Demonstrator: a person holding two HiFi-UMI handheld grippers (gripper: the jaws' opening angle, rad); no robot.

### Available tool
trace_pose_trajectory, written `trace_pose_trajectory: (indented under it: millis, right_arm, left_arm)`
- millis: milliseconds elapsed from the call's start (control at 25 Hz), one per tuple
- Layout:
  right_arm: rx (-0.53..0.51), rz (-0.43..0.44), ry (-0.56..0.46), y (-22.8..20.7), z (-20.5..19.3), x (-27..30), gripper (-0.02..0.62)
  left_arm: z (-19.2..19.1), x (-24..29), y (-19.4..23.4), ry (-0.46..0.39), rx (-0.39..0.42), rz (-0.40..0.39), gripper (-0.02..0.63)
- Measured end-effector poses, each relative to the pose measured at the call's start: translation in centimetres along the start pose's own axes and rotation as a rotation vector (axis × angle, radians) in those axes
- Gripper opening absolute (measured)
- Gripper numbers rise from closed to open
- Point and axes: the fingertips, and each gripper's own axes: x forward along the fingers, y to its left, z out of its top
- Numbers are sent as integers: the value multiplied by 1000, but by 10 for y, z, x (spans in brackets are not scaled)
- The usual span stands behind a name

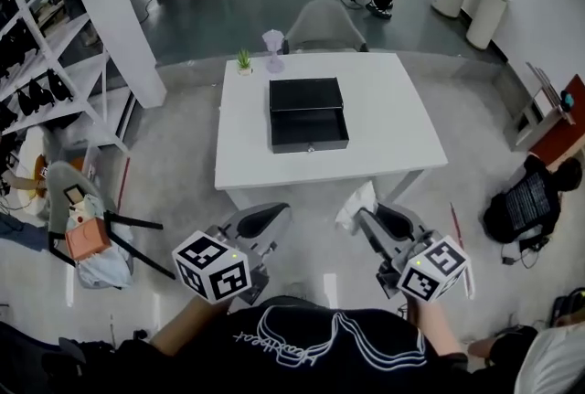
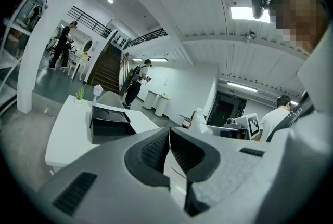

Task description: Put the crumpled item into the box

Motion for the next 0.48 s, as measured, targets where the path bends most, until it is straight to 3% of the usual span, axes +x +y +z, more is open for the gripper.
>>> trace_pose_trajectory:
  millis: [480]
  right_arm:
    - [63,-10,21,-45,3,67,86]
  left_arm:
    - [12,31,79,23,-38,40,8]
